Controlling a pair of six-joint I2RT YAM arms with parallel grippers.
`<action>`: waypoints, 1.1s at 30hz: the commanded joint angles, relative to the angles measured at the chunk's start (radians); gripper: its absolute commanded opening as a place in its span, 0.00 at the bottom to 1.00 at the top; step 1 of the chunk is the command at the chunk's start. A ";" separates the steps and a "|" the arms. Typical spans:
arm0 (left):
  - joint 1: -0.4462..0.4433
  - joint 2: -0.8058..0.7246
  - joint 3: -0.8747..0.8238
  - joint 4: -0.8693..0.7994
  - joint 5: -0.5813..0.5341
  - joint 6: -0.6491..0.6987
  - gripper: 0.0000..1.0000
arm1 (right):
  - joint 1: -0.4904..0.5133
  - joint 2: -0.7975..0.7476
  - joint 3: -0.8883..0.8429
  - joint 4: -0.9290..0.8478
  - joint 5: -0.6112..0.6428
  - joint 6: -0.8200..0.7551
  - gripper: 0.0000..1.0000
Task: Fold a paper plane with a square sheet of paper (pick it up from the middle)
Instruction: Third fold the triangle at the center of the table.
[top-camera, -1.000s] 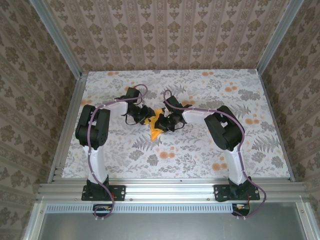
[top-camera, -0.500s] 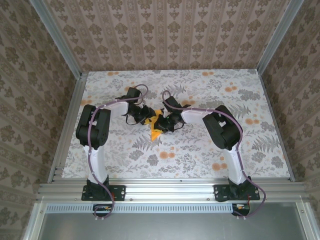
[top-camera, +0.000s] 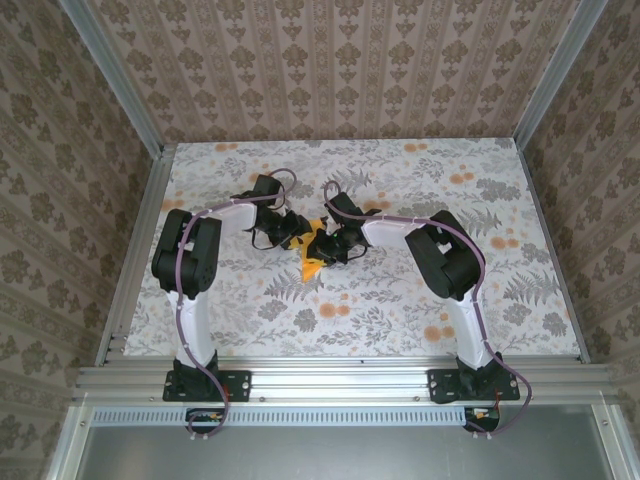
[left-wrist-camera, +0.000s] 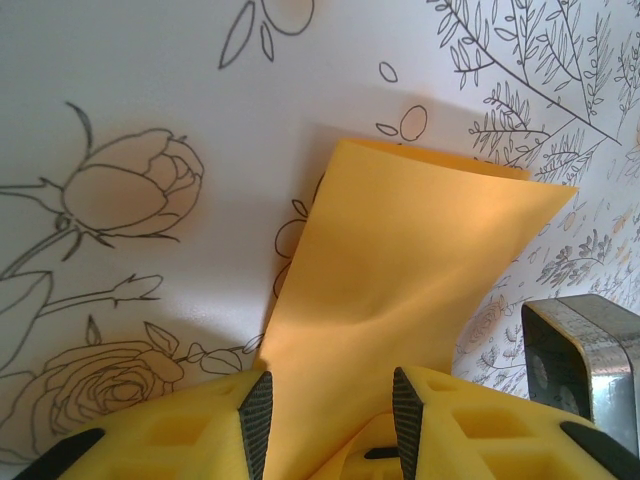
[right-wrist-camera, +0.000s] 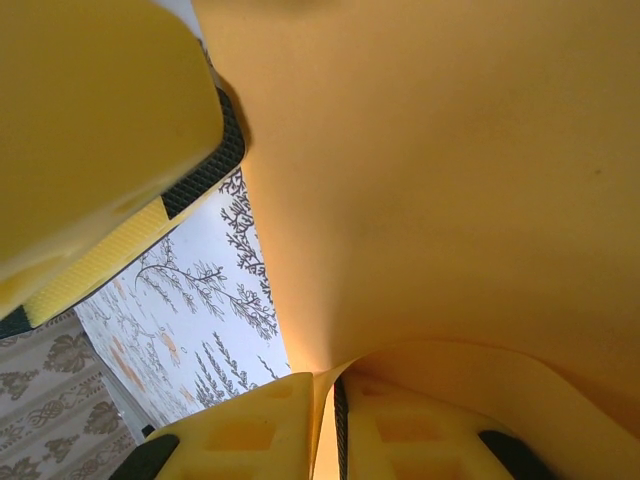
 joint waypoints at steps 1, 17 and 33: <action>-0.017 0.043 -0.006 -0.049 -0.019 0.010 0.40 | 0.005 0.016 0.007 0.000 0.013 0.014 0.16; -0.017 0.041 -0.007 -0.049 -0.020 0.010 0.40 | 0.002 0.016 -0.021 0.030 0.035 0.035 0.21; 0.006 -0.029 0.127 -0.091 -0.023 0.010 0.40 | 0.002 0.017 -0.064 -0.009 0.047 -0.012 0.33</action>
